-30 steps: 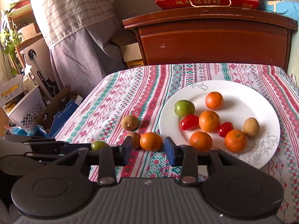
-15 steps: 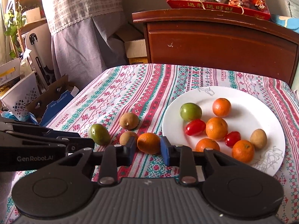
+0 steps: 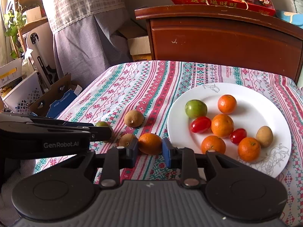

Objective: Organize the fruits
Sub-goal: 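Grasp a green lime with the left tool while the right tool grasps a mandarin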

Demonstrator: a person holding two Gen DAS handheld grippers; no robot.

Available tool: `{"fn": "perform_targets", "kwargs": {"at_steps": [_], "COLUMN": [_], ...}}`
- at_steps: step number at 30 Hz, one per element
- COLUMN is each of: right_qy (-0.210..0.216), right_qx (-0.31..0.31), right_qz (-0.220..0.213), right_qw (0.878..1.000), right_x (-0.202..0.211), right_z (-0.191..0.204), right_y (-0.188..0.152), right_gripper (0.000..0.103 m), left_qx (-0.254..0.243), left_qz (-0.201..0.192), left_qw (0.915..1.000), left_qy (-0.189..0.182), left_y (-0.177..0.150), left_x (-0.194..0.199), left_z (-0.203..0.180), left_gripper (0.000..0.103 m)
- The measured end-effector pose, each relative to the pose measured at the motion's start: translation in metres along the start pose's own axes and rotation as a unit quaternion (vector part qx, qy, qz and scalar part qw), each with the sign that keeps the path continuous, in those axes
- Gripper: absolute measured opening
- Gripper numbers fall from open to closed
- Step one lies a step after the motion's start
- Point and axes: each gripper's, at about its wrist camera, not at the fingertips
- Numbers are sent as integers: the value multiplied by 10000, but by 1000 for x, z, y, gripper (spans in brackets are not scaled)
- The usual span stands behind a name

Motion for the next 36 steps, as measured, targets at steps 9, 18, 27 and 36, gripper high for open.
{"fn": "perform_targets", "kwargs": {"at_steps": [9,18,27,36], "right_qy": [66,65,45,37], "right_qx": [-167,-148,-158,-167], "right_qz": [27,32,42,38], "right_qw": [9998,9999,9999,9998], "right_x": [-4,-2,-3,-3], "right_z": [-3,-2,-4,-3], "right_y": [-1,0,-1,-1], "right_gripper": [31,29,29,29], "left_qx": [-66,23,110,-38], "left_qz": [63,29,-34,-153], "left_qw": [9999,10000,9999,9999], "left_qy": [-61,-86,-49,44], "left_y": [-3,-2,2,4], "left_x": [-8,-12,-15,-17], "left_z": [-1,1,2,1], "left_gripper": [29,28,30,43]}}
Point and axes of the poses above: each gripper's, at about its wrist camera, not at the fingertips, and x roughly against the way its jaws point, z to its left, y to its top, and after that the axes turned 10 degrees about -y, right-handed
